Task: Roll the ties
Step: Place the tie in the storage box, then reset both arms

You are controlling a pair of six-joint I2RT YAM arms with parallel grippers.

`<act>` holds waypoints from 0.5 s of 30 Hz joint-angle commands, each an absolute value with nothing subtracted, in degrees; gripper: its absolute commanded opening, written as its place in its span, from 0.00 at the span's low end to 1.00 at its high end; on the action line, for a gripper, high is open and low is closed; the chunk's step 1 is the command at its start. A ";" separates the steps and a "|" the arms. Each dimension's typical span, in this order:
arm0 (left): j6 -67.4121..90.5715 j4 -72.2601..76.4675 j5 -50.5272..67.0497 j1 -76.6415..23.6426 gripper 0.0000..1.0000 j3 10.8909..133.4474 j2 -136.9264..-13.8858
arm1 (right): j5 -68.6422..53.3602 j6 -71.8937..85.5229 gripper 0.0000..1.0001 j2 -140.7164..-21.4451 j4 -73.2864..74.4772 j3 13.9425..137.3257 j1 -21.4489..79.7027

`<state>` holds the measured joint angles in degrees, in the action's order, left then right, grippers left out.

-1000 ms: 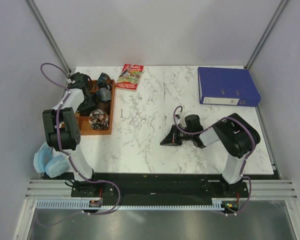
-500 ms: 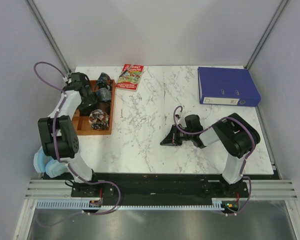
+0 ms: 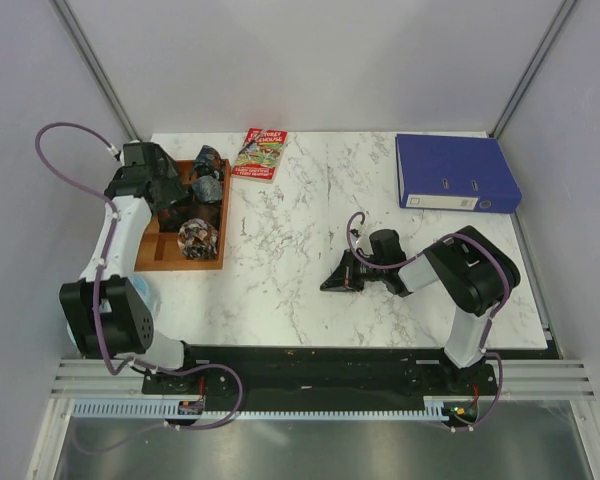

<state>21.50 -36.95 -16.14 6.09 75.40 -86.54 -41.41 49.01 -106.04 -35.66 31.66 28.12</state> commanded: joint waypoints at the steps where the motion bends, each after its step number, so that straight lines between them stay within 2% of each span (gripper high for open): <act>1: 22.68 -32.00 -9.86 6.24 0.99 70.06 -77.27 | -39.46 45.88 0.00 -108.46 -31.73 31.20 28.48; 10: 17.14 -12.69 8.58 6.15 0.99 52.67 -61.80 | -39.46 45.79 0.00 -108.72 -31.47 31.46 28.48; 15: 17.40 -6.86 8.96 6.15 0.99 47.99 -56.88 | -39.37 45.70 0.00 -108.81 -31.11 31.55 28.56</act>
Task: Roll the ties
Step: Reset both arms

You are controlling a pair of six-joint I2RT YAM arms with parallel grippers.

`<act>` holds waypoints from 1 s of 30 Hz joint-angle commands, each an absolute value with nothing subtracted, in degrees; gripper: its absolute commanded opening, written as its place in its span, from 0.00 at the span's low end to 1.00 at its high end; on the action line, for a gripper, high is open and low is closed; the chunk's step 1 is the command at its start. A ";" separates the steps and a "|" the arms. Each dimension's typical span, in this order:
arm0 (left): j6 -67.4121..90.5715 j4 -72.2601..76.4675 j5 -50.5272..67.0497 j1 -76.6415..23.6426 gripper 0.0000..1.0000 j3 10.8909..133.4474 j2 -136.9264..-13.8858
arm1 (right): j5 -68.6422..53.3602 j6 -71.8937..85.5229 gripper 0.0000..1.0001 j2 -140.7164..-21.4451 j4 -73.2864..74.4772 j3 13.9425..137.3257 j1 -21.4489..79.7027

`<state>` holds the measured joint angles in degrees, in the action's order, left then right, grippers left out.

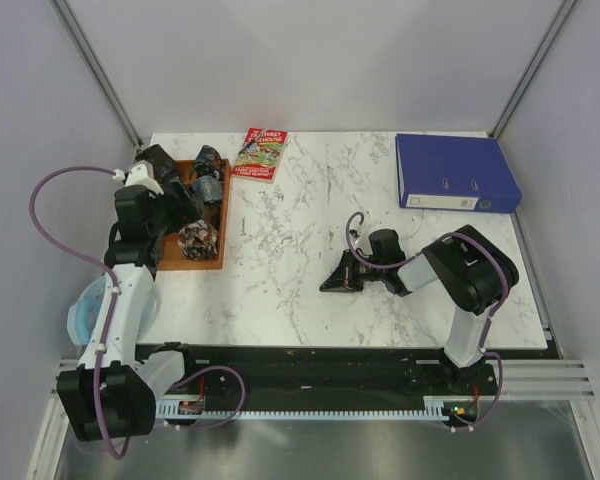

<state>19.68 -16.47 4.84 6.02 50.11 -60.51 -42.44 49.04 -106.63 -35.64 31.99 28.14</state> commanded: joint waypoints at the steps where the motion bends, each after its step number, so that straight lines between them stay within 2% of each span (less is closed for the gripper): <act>1: 17.14 -6.25 9.83 6.15 1.00 47.21 -56.17 | -39.37 45.70 0.00 -108.72 -31.20 31.47 28.48; 6: 16.26 4.99 9.32 6.24 0.99 40.18 -51.69 | -39.55 45.53 0.00 -108.81 -30.68 31.82 28.56; 9: 19.24 14.66 1.53 6.15 0.97 30.89 -49.66 | -39.81 45.44 0.00 -109.25 -30.32 32.17 28.48; 10: 18.73 17.20 0.19 6.15 0.92 28.50 -50.09 | -39.81 45.44 0.00 -109.34 -30.24 32.17 28.65; 11: 16.55 20.10 -1.48 6.15 0.82 25.95 -50.79 | -39.81 45.53 0.00 -109.34 -30.23 32.17 28.65; 13: 13.82 30.55 -3.44 6.07 0.75 18.66 -52.81 | -39.81 45.53 0.00 -109.42 -30.23 32.25 28.56; 16: 7.24 43.92 2.54 6.15 0.74 12.32 -53.09 | -39.90 45.61 0.00 -109.69 -30.15 32.43 28.56; 30: 2.55 49.30 10.72 6.15 0.73 11.51 -64.07 | -40.08 45.44 0.00 -109.69 -29.88 32.61 28.74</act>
